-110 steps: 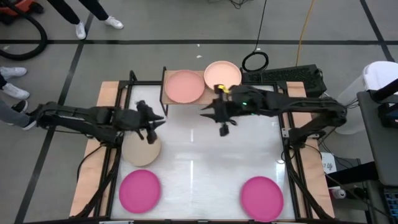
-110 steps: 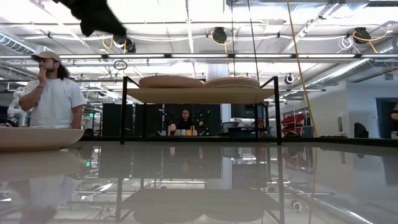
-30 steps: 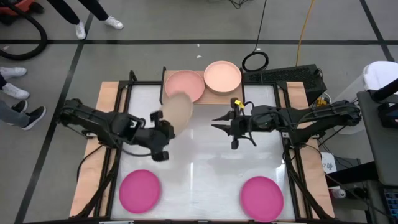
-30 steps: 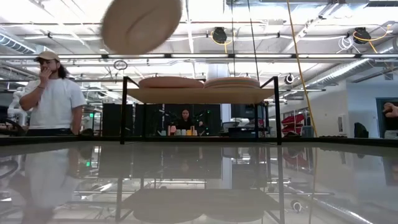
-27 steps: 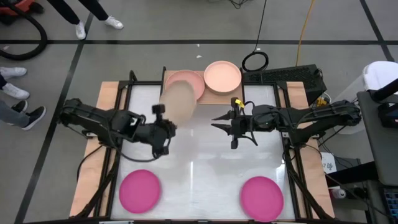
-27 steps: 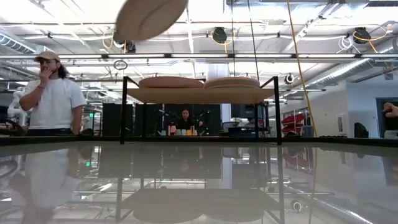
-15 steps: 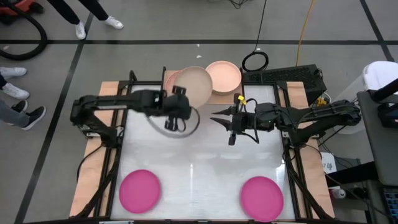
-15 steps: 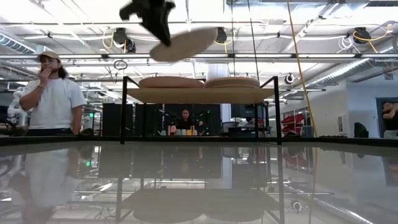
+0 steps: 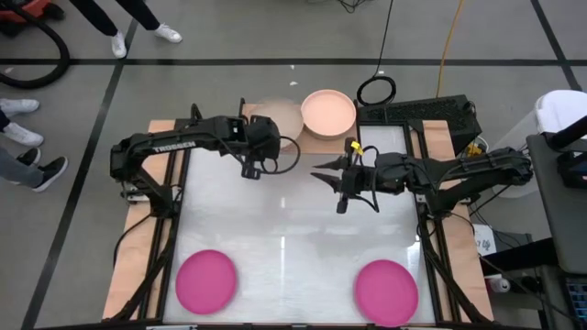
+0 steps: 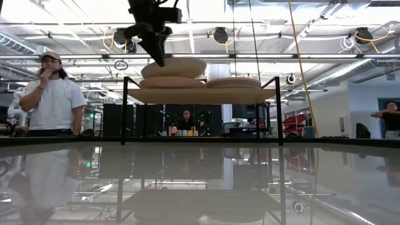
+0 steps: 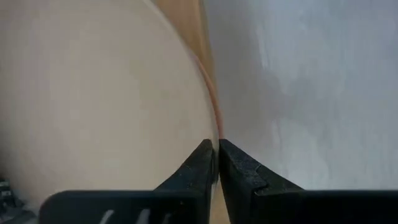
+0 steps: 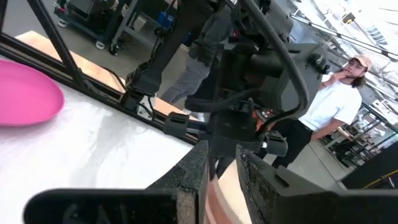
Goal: Place and stack plates onto a shelf
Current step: Stack the gray plate on top of the light orange plate on the shelf, then stack the right pink plate on top of the gray plate on the shelf
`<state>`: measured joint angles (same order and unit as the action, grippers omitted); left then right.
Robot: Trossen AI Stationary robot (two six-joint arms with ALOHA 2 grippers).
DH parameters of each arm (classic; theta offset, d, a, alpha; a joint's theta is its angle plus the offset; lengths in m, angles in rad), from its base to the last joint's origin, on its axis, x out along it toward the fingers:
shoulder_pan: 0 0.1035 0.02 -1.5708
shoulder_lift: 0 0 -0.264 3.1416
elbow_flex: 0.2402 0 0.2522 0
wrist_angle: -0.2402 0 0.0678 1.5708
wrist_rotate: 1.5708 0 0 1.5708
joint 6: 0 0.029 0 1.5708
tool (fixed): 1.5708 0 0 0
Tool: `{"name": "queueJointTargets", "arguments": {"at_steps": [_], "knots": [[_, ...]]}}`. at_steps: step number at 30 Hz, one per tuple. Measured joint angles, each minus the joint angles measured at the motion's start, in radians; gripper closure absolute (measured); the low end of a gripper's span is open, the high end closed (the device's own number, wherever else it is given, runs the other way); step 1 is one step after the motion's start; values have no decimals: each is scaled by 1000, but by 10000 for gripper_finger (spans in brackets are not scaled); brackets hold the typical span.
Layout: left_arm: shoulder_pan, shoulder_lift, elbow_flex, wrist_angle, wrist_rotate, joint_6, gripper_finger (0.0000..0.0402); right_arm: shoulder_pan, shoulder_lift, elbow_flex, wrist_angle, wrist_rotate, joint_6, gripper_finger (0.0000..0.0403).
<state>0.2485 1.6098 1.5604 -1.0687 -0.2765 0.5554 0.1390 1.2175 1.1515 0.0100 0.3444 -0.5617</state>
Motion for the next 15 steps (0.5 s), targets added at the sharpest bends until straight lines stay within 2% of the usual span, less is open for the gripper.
{"name": "queueJointTargets", "arguments": {"at_steps": [5,9,12,15], "knots": [[0,-2,0,8,-17,-7,310,0,0,0,1,0,0,335],[-12,-4,0,16,-89,-44,267,0,0,0,-5,0,10,335],[-33,-37,0,7,-161,-94,255,3,-17,0,-56,0,45,335],[-59,-104,1,14,-148,-153,253,5,-47,0,-149,-4,119,335]]}}
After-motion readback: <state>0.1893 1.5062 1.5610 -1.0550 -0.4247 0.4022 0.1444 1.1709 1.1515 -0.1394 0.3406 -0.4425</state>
